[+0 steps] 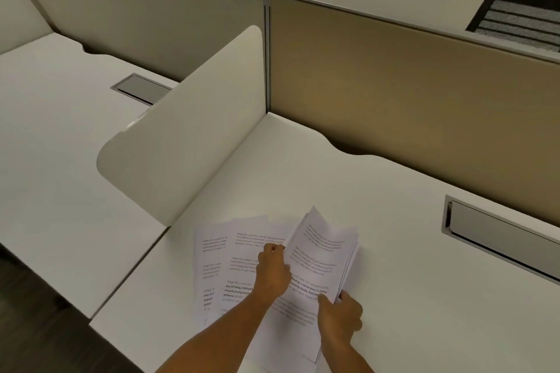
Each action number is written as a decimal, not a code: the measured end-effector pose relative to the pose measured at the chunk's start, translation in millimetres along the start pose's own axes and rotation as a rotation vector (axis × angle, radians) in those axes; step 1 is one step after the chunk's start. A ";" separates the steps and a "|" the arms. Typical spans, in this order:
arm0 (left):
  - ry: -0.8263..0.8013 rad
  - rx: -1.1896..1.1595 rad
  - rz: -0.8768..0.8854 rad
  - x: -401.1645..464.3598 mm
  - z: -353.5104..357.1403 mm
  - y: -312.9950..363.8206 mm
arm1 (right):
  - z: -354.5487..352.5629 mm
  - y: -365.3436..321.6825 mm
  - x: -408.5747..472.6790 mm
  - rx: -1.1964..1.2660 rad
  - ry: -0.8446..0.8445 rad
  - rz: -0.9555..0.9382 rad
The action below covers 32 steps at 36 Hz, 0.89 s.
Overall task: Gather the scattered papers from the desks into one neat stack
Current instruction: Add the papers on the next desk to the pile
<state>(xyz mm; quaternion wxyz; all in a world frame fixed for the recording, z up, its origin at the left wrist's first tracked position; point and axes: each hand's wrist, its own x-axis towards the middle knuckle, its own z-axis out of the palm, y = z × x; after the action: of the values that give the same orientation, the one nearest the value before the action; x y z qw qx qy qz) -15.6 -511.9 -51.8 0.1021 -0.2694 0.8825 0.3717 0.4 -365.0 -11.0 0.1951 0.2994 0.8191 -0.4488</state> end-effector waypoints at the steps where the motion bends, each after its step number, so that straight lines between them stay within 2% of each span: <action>1: -0.004 -0.002 -0.008 0.8 1.4 -1.2 | 0.0 -1.4 1.9 -0.040 0.007 0.036; 6: 0.001 0.009 -0.033 5.2 6.8 -4.7 | 0.7 -9.5 7.2 -0.194 -0.003 0.128; 10: -0.008 0.025 -0.049 7.9 7.8 -4.0 | 6.8 -13.9 11.3 -0.192 -0.009 0.145; 16: -0.062 -0.039 -0.082 10.1 5.0 -4.2 | 14.3 -12.1 16.6 -0.102 -0.031 0.170; 22: -0.144 -0.169 -0.118 8.8 -1.0 -4.0 | 14.6 -2.9 18.5 0.106 -0.060 0.116; 32: -0.041 -0.376 -0.196 -11.0 -21.9 -6.1 | 3.8 -13.8 11.4 0.276 0.007 0.032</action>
<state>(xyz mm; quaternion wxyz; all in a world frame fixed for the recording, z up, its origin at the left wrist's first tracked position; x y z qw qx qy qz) -2.6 -526.6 -35.9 0.1036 -0.3605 0.7649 0.5237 -17.1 -370.4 -11.2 0.1563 0.3381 0.7453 -0.5529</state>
